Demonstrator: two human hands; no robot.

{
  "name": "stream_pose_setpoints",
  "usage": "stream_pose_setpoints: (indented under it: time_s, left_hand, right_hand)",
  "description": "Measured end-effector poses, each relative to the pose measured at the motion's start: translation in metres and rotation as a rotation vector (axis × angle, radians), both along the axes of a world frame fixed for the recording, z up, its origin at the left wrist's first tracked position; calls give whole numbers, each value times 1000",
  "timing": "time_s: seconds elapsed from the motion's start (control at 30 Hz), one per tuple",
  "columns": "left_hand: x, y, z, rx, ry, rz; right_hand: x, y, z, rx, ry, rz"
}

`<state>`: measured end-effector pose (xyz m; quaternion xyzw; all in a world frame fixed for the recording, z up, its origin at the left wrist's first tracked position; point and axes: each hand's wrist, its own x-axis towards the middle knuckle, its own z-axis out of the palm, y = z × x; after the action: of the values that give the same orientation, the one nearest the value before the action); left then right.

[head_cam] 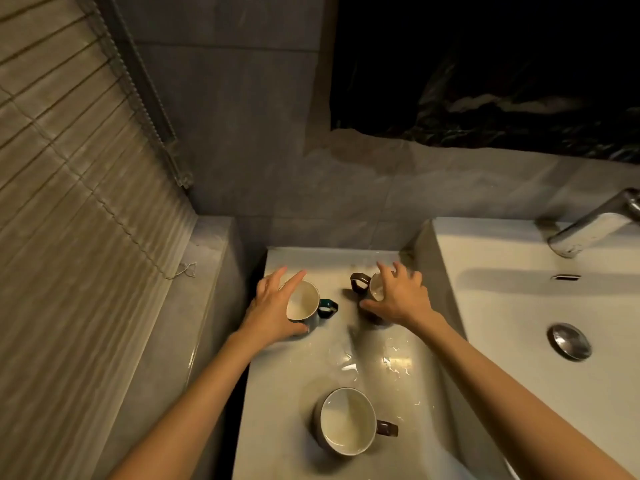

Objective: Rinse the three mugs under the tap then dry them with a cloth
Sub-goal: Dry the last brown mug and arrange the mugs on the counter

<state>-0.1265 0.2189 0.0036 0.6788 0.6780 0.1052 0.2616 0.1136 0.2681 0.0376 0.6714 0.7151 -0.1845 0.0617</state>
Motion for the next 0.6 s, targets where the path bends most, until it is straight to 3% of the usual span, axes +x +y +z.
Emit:
stream_pose_setpoints:
  time_s: [0.07, 0.13, 0.3, 0.43, 0.5, 0.6]
  left_hand:
    - [-3, 12, -3, -74, 4, -65]
    - [-5, 18, -5, -100, -24, -76]
    - [-3, 16, -4, -67, -44, -51]
    - [-3, 12, -3, -70, -27, -31]
    - [-1, 10, 1, -40, 29, -42]
    - [3, 9, 8, 24, 119, -94]
  right_hand:
    - [6, 2, -6, -111, -11, 94]
    - [10, 4, -9, -57, -23, 141]
    - [-9, -6, -10, 132, -95, -20]
    - [-17, -8, -9, -9, 16, -58]
    - [-6, -7, 3, -55, 15, 34]
    - [9, -4, 8, -48, -29, 341]
